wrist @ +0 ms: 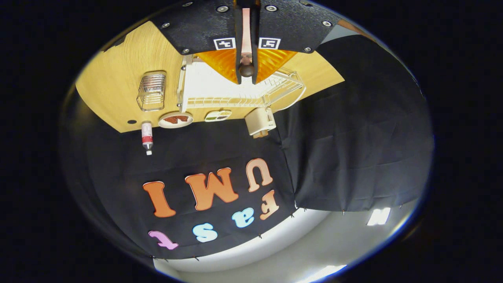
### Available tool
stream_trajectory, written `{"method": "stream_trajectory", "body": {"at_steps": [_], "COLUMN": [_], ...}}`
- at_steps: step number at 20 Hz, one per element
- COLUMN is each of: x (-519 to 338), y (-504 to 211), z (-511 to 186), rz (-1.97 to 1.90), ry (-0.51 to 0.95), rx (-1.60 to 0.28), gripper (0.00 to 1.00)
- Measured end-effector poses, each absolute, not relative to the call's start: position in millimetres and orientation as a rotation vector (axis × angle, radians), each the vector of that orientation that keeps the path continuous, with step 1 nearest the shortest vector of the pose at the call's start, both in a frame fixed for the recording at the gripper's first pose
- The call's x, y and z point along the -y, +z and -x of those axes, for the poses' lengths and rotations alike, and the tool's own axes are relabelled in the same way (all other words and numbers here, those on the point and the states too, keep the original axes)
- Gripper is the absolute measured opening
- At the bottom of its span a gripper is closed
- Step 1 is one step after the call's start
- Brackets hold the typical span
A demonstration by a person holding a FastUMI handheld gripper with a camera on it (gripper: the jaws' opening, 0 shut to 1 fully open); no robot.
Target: Take the plate from the dish rack, then take the spoon from the basket and place it into the plate.
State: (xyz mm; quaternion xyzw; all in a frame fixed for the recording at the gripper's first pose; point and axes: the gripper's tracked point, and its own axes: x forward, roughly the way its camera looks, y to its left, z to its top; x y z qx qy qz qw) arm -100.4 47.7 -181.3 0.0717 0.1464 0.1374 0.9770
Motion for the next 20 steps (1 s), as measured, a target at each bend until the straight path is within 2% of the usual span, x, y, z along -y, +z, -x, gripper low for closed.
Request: {"method": "stream_trajectory", "body": {"at_steps": [6,11,16,18,20], "x": [-42.4,-18.2,-6.5,-2.4,-5.2], "y": [-216.4,-255.8,-271.1,-274.6,-262.8], "z": [105.2,117.7,122.0,123.2,121.5], "rz": [-0.152,-0.171,-0.177,-0.161,-0.181], "ry": [0.290,0.265,0.239,0.227,0.227], "rx": [-0.298,-0.364,-0.397,-0.407,-0.390], "gripper": [0.07,0.14,0.16,0.21,0.31]}}
